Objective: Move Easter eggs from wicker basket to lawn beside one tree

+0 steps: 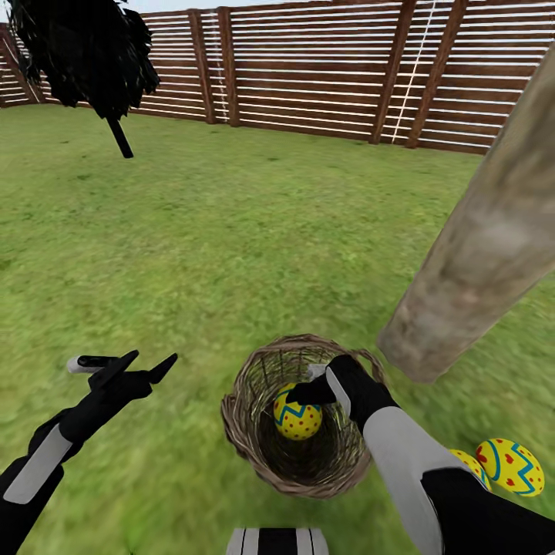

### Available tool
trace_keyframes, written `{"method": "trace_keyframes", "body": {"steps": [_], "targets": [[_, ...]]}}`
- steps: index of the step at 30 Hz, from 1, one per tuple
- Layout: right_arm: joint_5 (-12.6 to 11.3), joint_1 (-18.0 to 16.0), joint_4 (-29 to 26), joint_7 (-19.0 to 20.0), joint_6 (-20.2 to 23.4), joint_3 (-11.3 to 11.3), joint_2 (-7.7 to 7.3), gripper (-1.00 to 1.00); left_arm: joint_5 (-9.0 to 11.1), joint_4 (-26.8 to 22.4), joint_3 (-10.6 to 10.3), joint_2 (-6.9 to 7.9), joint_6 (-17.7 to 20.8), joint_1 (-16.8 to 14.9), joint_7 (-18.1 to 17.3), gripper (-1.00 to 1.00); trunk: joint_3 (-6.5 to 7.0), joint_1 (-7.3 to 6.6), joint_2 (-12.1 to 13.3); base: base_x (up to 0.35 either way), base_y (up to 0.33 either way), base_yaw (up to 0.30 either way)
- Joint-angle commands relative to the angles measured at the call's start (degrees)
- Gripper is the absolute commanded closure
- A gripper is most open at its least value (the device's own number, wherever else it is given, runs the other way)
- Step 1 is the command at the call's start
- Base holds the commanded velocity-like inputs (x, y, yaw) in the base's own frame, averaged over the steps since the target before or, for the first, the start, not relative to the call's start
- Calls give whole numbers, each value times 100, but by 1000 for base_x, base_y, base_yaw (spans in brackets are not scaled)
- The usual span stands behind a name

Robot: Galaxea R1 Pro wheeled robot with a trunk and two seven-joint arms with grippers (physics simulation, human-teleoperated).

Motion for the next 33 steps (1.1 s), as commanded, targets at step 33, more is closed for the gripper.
{"method": "trace_keyframes", "body": {"steps": [33], "targets": [[26, -1, -484, 809, 461, -10, 0, 100, 28, 71, -17, -10, 42, 2, 7, -100, 728, -88, 43, -68, 0, 0]]}}
